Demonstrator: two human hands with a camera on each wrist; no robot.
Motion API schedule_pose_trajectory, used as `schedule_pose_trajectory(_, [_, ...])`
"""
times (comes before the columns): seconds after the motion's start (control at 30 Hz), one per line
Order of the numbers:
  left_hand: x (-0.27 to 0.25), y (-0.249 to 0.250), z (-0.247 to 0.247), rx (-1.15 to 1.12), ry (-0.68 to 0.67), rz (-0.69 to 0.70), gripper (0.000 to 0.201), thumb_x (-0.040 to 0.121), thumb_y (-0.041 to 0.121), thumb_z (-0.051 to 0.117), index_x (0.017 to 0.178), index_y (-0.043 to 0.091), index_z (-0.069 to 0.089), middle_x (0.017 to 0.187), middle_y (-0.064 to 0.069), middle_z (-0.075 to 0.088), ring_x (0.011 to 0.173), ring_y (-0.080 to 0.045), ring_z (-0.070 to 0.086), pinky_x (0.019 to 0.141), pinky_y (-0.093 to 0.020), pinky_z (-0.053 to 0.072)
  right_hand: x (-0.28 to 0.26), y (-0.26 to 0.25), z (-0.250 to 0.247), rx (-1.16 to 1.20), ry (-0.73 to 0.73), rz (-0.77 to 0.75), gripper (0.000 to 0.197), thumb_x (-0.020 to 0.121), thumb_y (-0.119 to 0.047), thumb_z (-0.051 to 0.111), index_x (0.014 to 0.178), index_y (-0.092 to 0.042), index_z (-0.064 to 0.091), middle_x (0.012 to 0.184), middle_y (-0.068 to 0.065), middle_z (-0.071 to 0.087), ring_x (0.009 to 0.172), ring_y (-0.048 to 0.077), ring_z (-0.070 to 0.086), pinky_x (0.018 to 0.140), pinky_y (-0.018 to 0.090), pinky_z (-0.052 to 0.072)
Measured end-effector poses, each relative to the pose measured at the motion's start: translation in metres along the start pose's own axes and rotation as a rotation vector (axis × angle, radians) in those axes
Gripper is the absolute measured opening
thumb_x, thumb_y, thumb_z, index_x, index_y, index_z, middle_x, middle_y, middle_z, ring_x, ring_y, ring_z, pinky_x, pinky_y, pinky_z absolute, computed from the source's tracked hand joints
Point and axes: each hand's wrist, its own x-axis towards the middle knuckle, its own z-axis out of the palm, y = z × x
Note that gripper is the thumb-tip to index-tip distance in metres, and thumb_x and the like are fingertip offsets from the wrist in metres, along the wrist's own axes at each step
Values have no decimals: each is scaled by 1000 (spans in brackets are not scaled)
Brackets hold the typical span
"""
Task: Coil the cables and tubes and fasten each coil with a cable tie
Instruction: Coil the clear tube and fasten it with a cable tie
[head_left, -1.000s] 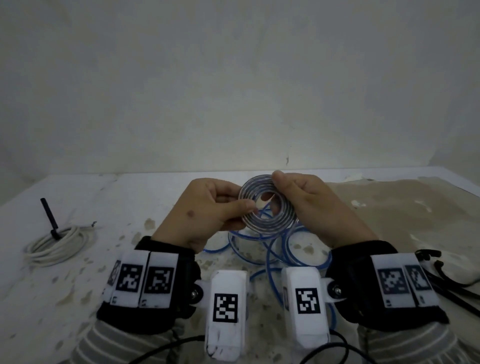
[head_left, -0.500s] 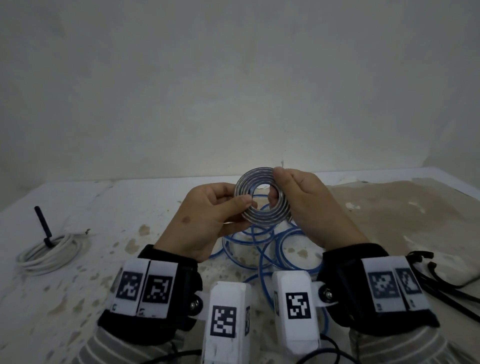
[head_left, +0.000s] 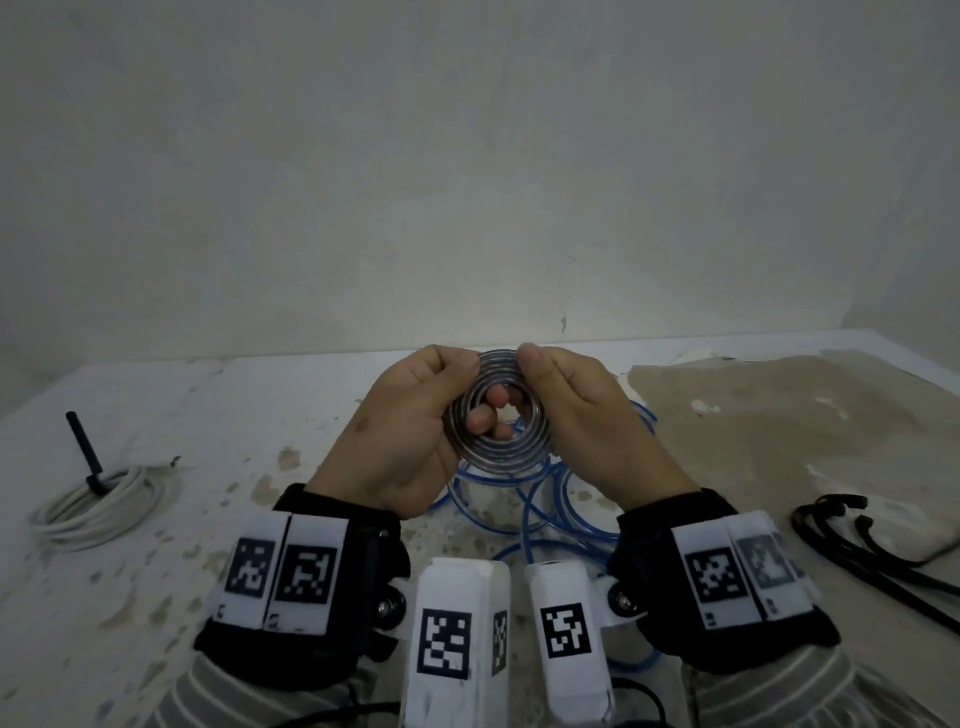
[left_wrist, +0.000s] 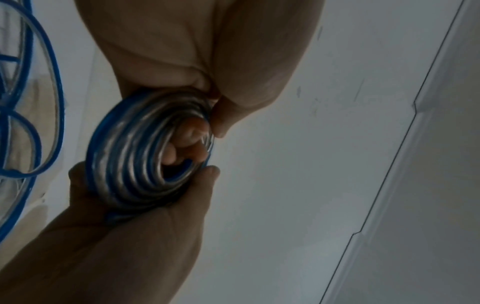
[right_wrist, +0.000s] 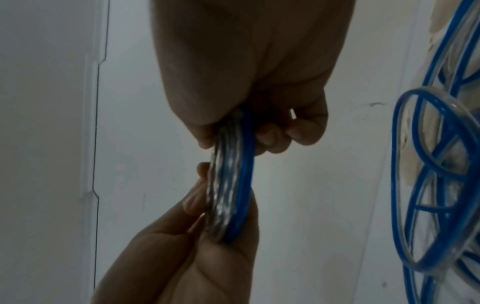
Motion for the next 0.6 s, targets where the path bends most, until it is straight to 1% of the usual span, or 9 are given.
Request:
schedule_pose_trajectory(0.07, [2,0,-2,-32,42,22,17,98,9,34,92,1,48,58,-8,56,40,-9,43,49,-24,52,-1,1,1,98,23,80,40,99,-28,35,74,-7,59,69,1,54,63,10,49,63,27,41])
schedule_pose_trajectory(0.13, [5,1,-7,-92,79,42,18,97,8,34,84,4,45,57,-7,56,40,-9,42,49,-23,51,-2,3,2,108,-1,116,42,99,-28,35,69,-4,52,62,4,47,59,18,43,60,33,38])
schedule_pose_trajectory(0.2, [7,1,-10,-149,97,43,18,98,8,34,84,5,44,57,-7,56,41,-9,44,51,-23,52,-2,5,4,28,-38,102,41,99,-31,35,66,-9,45,58,3,42,57,20,39,60,37,36])
schedule_pose_trajectory(0.27, [8,-1,-11,-190,105,34,18,98,8,33,85,4,45,57,-7,57,42,-9,47,54,-25,54,-1,8,6,-31,-56,132,40,99,-34,34,66,-13,42,58,4,42,57,21,40,61,37,37])
schedule_pose_trajectory(0.3, [8,-2,-10,-200,107,30,18,98,8,33,85,4,45,58,-8,58,42,-9,48,55,-25,55,-1,8,6,-43,-65,162,40,99,-34,33,66,-13,43,59,4,43,58,21,42,61,36,37])
schedule_pose_trajectory(0.37, [8,-5,-7,-198,104,18,17,97,8,34,84,4,45,58,-9,58,41,-10,47,51,-24,53,-4,7,1,-44,-95,217,40,99,-34,32,70,-11,45,62,5,47,60,20,45,59,30,39])
schedule_pose_trajectory(0.47, [6,-7,-2,-146,85,-10,17,96,8,36,82,6,45,57,-9,56,39,-9,41,44,-22,47,-14,3,-15,-62,-176,267,42,99,-35,32,73,-7,49,65,5,52,59,14,48,49,14,39])
schedule_pose_trajectory(0.53, [4,-9,3,-109,58,-19,19,97,7,35,80,7,44,56,-9,56,39,-9,40,42,-21,45,-21,3,-32,-158,-252,319,50,96,-43,35,75,-5,59,64,1,57,58,9,52,50,10,38])
schedule_pose_trajectory(0.6, [1,-13,11,-72,35,-17,21,97,6,34,77,8,43,54,-9,56,38,-9,39,42,-21,45,-31,7,-57,-304,-313,376,49,91,-50,41,76,-12,67,63,-5,59,59,7,54,55,13,40])
